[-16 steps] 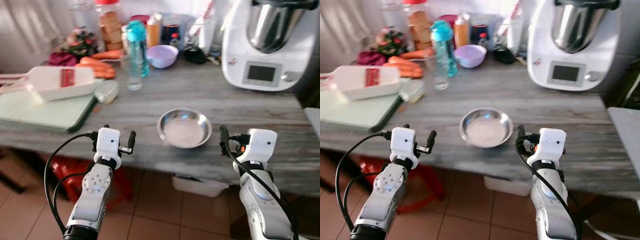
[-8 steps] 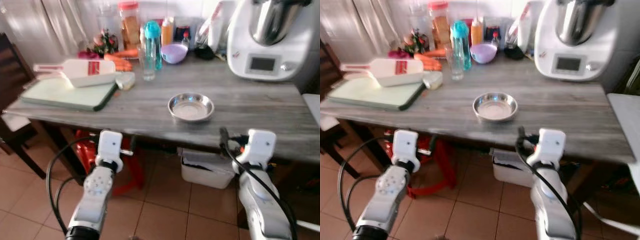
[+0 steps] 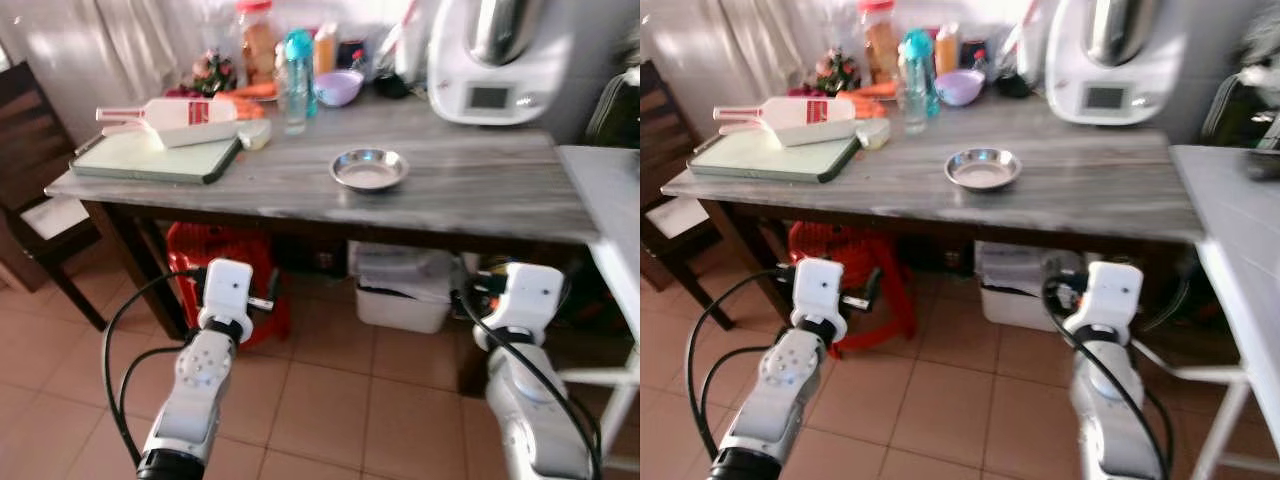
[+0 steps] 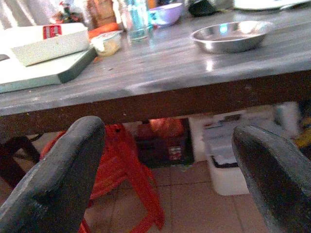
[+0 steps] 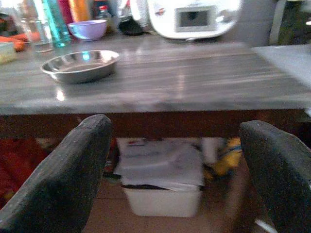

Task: Setting the table

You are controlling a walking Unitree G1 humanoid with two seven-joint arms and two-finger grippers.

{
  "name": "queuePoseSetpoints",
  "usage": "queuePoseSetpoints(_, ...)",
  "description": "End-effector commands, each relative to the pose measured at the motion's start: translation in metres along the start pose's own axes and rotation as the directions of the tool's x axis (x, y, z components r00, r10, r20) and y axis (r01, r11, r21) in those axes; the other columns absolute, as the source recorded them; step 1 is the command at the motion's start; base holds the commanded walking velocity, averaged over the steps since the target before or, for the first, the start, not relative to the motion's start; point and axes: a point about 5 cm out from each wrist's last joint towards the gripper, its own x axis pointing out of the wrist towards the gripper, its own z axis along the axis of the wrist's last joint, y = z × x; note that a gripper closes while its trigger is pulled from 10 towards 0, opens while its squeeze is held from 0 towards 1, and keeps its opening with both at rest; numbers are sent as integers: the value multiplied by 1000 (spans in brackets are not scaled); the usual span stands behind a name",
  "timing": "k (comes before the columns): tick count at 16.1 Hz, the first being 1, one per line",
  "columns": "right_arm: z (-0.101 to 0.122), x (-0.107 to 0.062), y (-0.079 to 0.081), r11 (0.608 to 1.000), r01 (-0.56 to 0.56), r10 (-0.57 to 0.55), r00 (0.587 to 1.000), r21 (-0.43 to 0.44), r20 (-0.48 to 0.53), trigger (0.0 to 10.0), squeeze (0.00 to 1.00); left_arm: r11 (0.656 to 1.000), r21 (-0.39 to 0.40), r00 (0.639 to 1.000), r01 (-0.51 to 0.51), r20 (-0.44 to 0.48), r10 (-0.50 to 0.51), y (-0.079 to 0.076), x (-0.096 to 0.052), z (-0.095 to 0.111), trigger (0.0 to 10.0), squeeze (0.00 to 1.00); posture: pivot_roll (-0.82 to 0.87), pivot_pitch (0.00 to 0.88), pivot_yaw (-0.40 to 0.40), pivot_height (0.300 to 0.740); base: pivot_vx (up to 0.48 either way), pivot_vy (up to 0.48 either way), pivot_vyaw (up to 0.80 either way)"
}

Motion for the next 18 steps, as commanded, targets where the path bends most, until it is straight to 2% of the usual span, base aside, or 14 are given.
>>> queuePoseSetpoints(1,3,1,8,1000,-26,26,1000,11,12,10000,0,1000,12,1000,4,6,-4,6,0,1,10000,0,-45,0,45,740,-360,0,0)
queuePoseSetpoints(5,3,3,7,1000,-29,29,1000,-2,11,10000,0,996,-43,993,81,89,-77,5,2,16,10000,0,-49,0,40,740,-72,0,0)
queuePoseSetpoints(8,3,4,7,1000,-30,30,1000,-4,9,10000,0,995,-28,993,91,78,-89,6,2,13,10000,0,-49,0,41,740,0,0,0)
queuePoseSetpoints(18,0,3,10,1000,-31,31,1000,-5,-1,10000,0,991,-31,990,129,66,-126,0,1,10,10000,0,-50,0,45,740,0,-298,0)
